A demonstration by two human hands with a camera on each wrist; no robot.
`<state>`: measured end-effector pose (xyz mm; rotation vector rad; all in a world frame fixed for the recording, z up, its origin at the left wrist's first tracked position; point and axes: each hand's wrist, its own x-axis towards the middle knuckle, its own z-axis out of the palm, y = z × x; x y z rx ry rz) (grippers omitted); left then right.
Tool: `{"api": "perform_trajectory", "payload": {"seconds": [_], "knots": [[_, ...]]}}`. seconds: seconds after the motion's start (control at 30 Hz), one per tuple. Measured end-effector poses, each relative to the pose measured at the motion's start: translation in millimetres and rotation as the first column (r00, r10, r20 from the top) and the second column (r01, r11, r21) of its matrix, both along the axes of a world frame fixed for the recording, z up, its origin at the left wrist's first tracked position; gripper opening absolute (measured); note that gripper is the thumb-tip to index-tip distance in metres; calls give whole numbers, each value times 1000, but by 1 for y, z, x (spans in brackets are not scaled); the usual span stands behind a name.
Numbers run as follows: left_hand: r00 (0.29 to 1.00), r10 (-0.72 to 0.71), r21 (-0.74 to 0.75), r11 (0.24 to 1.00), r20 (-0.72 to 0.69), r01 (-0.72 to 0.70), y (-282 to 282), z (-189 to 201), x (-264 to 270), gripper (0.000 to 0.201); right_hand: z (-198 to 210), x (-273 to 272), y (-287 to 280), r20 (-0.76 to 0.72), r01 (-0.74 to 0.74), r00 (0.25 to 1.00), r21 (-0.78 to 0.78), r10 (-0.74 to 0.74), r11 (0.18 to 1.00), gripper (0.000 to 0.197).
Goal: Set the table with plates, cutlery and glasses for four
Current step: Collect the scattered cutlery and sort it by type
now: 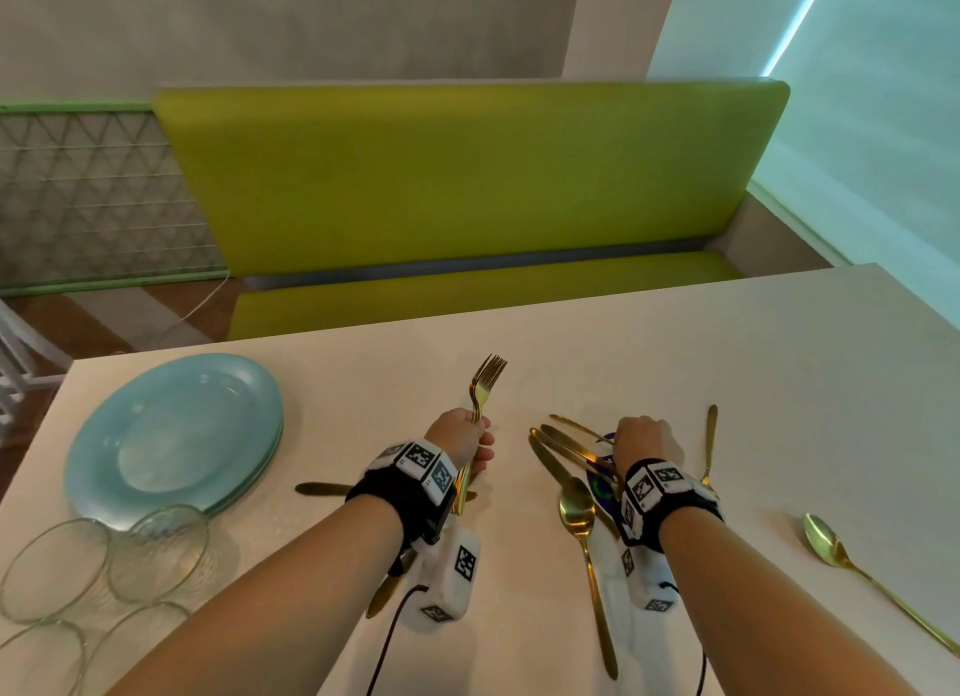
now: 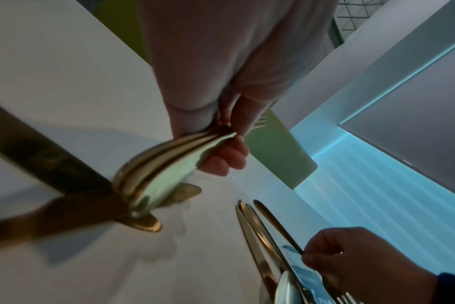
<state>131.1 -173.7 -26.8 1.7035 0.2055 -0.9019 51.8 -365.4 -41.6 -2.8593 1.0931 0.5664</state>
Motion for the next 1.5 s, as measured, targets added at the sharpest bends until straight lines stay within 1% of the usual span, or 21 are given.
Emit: {"api": "perform_trajectory", "payload": {"seconds": [0.1, 0.2, 0.3, 0.4, 0.47, 0.53, 0.6, 0.73, 0.8, 0.83, 0.9, 0.97, 1.1, 1.2, 1.3, 1.5], "knots": [[996, -46, 63, 997, 80, 41, 3, 4, 2, 12, 14, -1, 10, 101, -105, 989, -48, 110, 993, 25], [984, -77, 139, 989, 158, 55, 7, 11, 4, 16, 34, -1, 28, 131, -263, 953, -98, 275, 960, 24], [970, -102, 176, 982, 223, 63, 14, 17, 2, 25, 56, -4, 52, 84, -453, 882, -128, 465, 882, 25], [953, -161, 181, 976, 255, 117, 24, 26, -8, 24, 72, -11, 80, -2, -609, 790, -110, 613, 785, 27], [952, -200, 174, 971, 232, 162, 30, 28, -18, 18, 79, -17, 100, -47, -673, 738, -121, 673, 729, 26], [955, -244, 126, 966, 167, 224, 36, 29, -30, 13, 85, -23, 118, -81, -709, 704, -117, 705, 695, 26], [931, -341, 109, 938, 130, 328, 40, 30, -42, 15, 93, -31, 135, -113, -731, 683, -108, 722, 674, 28], [853, -500, 125, 865, 152, 485, 52, 36, -67, 30, 100, -48, 160, -146, -739, 672, -73, 726, 670, 30], [824, -554, 107, 832, 117, 544, 58, 36, -78, 28, 102, -57, 167, -185, -731, 679, -71, 711, 679, 29], [821, -565, 77, 825, 85, 560, 61, 36, -83, 25, 102, -62, 170, -194, -726, 683, -73, 704, 684, 29], [824, -565, 26, 825, 40, 564, 67, 37, -94, 24, 104, -71, 175, -196, -709, 700, -77, 687, 701, 28], [816, -577, -16, 816, 24, 578, 72, 39, -102, 25, 107, -80, 181, -198, -692, 717, -81, 669, 717, 27], [792, -609, -37, 791, 38, 610, 79, 44, -115, 25, 109, -94, 189, -200, -668, 737, -72, 645, 741, 27], [777, -626, -29, 777, 59, 628, 78, 43, -119, 27, 109, -101, 188, -178, -632, 769, -64, 614, 772, 27], [788, -610, -23, 789, 83, 614, 72, 42, -122, 25, 109, -107, 182, -133, -611, 789, -72, 600, 788, 26], [805, -590, -39, 804, 68, 593, 52, 41, -122, 25, 102, -113, 155, -47, -615, 788, -89, 614, 783, 27]]}}
